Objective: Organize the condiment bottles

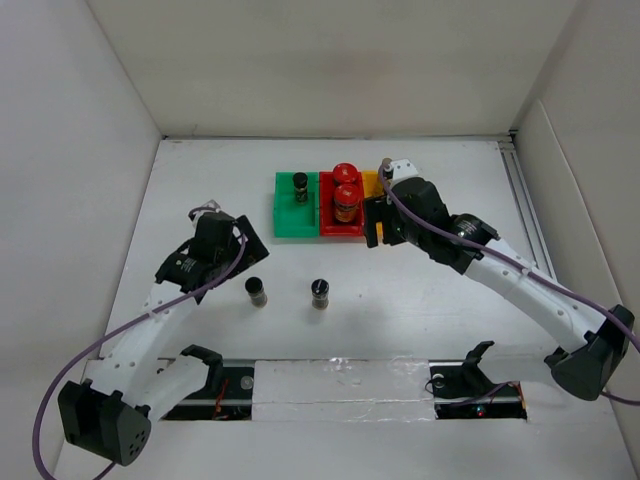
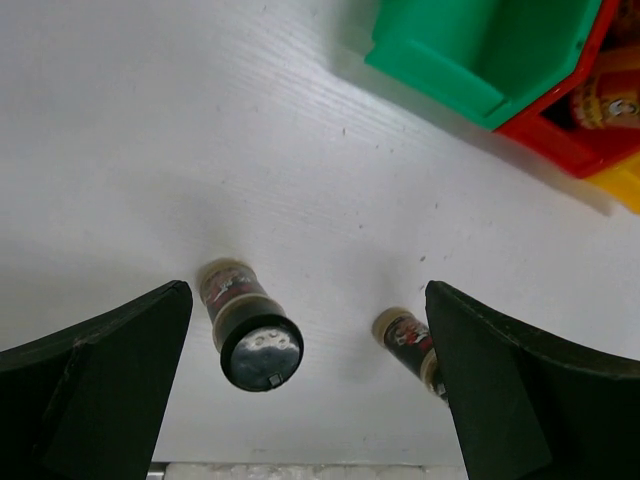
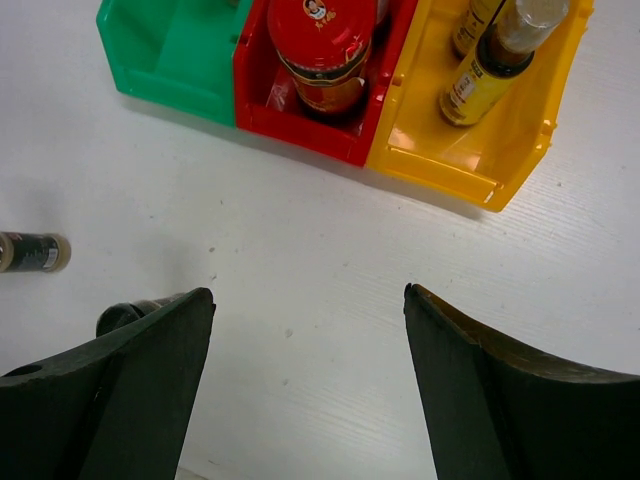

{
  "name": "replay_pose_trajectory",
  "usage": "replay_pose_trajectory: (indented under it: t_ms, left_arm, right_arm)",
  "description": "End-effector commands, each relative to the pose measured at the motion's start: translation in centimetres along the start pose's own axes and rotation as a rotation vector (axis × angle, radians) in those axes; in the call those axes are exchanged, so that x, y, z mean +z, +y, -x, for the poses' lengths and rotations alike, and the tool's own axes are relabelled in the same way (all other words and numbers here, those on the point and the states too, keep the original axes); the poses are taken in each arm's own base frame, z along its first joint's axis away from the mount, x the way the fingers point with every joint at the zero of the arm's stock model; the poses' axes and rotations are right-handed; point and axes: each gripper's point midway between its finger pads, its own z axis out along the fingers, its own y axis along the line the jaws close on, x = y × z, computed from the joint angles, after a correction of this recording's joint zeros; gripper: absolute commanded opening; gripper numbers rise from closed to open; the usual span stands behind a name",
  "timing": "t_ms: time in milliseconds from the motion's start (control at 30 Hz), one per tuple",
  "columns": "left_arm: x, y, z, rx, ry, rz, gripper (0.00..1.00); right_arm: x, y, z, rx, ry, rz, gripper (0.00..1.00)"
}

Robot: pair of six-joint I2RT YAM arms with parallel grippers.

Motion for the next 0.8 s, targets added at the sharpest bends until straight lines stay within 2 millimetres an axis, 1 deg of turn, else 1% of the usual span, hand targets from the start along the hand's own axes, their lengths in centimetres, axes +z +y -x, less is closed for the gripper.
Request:
replay_pose_trajectory:
  t_ms: [0, 33, 100, 133, 200, 267, 333, 400, 467, 533, 567, 767]
  left_arm:
    - [-0.5, -0.8, -1.1, -0.037, 0.018, -0.052, 0.99]
    - [-0.5, -0.7, -0.9, -0.049, 0.020, -0.032, 0.99]
    - [-0.3, 0.2, -1.4, -0.055, 0.040, 0.023, 0.99]
    - [-0.1, 0.5, -1.6, -0.060, 0.054, 0.045, 0.99]
    - [-0.2, 0.8, -2.5, -0.087, 0.086, 0.052, 0.99]
    - [-0.4, 1.7, -3.5, -0.120, 0.104, 0.072, 0.99]
    - [-1.0, 2.0, -4.1, -0.170, 0.111, 0.063, 0.99]
    - [-1.3, 2.4, -4.5, -0.177, 0.119, 0.071, 0.99]
    - [-1.1, 2.8, -5.5, -0.168, 0.167, 0.090, 0.99]
    - [-0.5, 3.3, -6.5, -0.149, 0.218, 0.125, 0.99]
    - [-0.3, 3.2, -7.0, -0.143, 0.243, 0.124, 0.99]
    - [0.6, 4.6, -7.7, -0.099, 0.288, 0.219, 0.99]
  right_arm:
    - [-0.9, 0.1, 1.4, -0.007, -0.045, 0.001, 0.82]
    - [-1.0, 0.1, 1.5, -0.002, -0.050, 0.003, 0.82]
    - [-1.1, 0.1, 1.5, -0.001, -0.052, 0.007, 0.82]
    - [-1.3, 0.5, 1.5, -0.008, -0.053, 0.020, 0.82]
    - [-1.4, 0.6, 1.6, -0.007, -0.055, 0.026, 0.82]
    - [-1.3, 0.7, 1.3, -0.009, -0.048, 0.033, 0.82]
    - [-1.3, 1.0, 1.4, -0.007, -0.056, 0.048, 0.82]
    - [-1.3, 1.1, 1.2, -0.010, -0.051, 0.058, 0.82]
    - [-1.5, 1.2, 1.3, -0.009, -0.057, 0.068, 0.82]
    - [-1.7, 1.4, 1.4, -0.008, -0.064, 0.084, 0.82]
    - [-1.9, 1.4, 1.3, -0.005, -0.069, 0.088, 0.82]
    - [-3.0, 1.5, 1.7, 0.004, -0.102, 0.117, 0.82]
